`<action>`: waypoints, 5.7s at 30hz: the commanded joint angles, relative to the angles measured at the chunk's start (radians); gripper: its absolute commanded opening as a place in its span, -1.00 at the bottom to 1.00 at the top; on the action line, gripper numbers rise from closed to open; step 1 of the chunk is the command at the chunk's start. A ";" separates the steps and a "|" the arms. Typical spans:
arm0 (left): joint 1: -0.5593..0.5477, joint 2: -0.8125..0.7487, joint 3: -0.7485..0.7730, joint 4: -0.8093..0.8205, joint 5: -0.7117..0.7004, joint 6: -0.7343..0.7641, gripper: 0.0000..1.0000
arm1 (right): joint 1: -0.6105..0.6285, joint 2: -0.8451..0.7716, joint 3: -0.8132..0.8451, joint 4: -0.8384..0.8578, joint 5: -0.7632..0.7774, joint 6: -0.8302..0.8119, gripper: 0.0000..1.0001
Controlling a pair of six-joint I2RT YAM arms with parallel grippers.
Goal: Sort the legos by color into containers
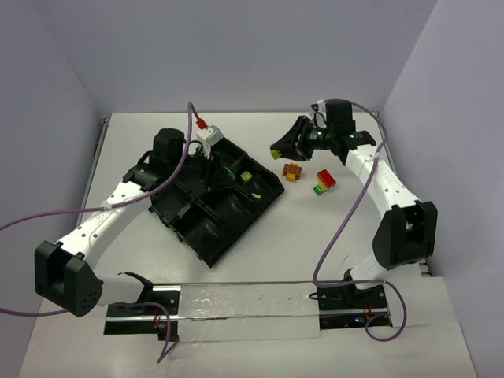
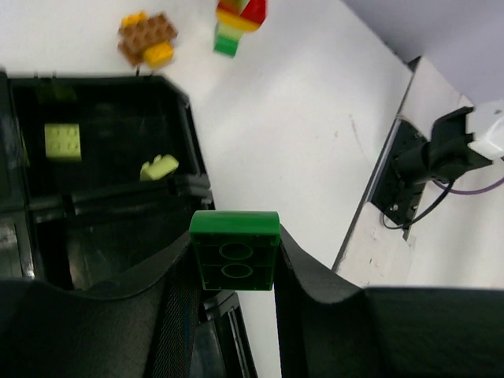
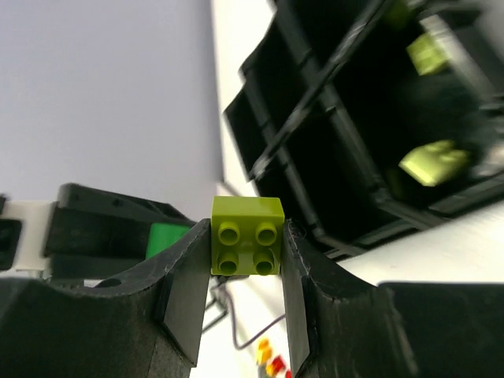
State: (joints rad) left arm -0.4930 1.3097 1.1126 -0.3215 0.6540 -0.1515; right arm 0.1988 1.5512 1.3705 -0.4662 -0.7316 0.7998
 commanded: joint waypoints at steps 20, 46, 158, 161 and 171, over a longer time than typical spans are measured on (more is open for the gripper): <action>-0.110 0.263 -0.004 -0.041 -0.549 -0.315 0.32 | -0.021 -0.072 0.029 -0.105 0.097 -0.122 -1.00; 0.211 0.050 0.404 -0.393 -0.803 -0.426 0.88 | 0.622 0.099 0.157 -0.140 0.370 -0.411 -1.00; 0.192 0.229 0.473 -0.344 -0.739 -0.319 0.88 | 0.126 0.559 0.385 -0.414 0.957 -0.221 1.00; 0.190 0.230 0.476 -0.346 -0.738 -0.319 0.88 | 0.123 0.568 0.384 -0.408 0.957 -0.217 1.00; 0.191 0.226 0.477 -0.348 -0.741 -0.316 0.88 | 0.122 0.586 0.393 -0.376 0.941 -0.233 0.99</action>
State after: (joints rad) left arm -0.2955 1.5414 1.5604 -0.6708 -0.0990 -0.4839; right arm 0.3264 2.1257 1.7592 -0.8788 0.2014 0.5751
